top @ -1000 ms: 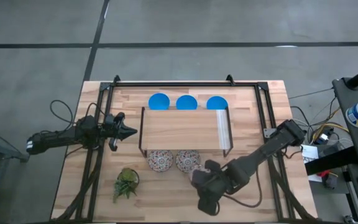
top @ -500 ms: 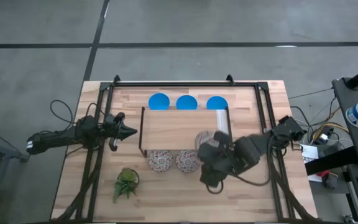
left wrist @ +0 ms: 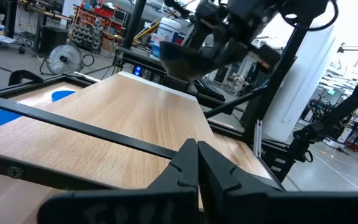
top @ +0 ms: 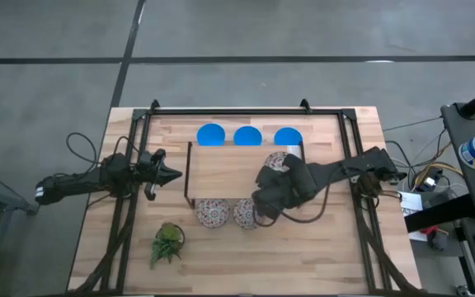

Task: Pick & Place Mini bowls
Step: Put the right black patterned bowl on the shelf

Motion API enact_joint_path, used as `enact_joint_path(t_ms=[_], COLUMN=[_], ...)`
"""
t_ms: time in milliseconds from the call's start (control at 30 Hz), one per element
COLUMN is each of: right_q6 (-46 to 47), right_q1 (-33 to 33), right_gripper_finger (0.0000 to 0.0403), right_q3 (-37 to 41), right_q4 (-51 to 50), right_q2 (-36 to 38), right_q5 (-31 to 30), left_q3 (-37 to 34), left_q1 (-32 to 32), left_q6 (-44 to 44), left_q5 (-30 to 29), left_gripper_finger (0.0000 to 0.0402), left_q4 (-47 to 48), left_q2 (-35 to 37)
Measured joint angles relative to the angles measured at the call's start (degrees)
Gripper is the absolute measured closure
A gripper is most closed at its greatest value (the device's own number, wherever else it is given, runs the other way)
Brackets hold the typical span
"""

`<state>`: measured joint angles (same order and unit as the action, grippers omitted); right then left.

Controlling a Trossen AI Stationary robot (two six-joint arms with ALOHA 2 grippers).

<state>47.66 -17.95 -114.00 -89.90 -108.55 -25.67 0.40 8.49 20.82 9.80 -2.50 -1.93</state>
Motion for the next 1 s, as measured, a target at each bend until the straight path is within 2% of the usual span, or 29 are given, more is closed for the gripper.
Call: enact_joint_path(t_ms=[467, 1000], right_q6=[-0.2, -2.7], right_q1=[0.7, 1.2], right_gripper_finger=[0.0390, 0.0390], right_q3=[9.3, 9.1], right_q4=[3.1, 3.4], right_q2=[0.0, 0.1], right_q5=[-0.6, -1.4], left_q3=[0.0, 0.0], left_q1=[0.0, 0.0], left_q6=[0.0, 0.0], left_q5=[0.0, 0.0], left_gripper_finger=[0.0402, 0.0402], left_q4=[0.0, 0.0], left_q2=[0.0, 0.0])
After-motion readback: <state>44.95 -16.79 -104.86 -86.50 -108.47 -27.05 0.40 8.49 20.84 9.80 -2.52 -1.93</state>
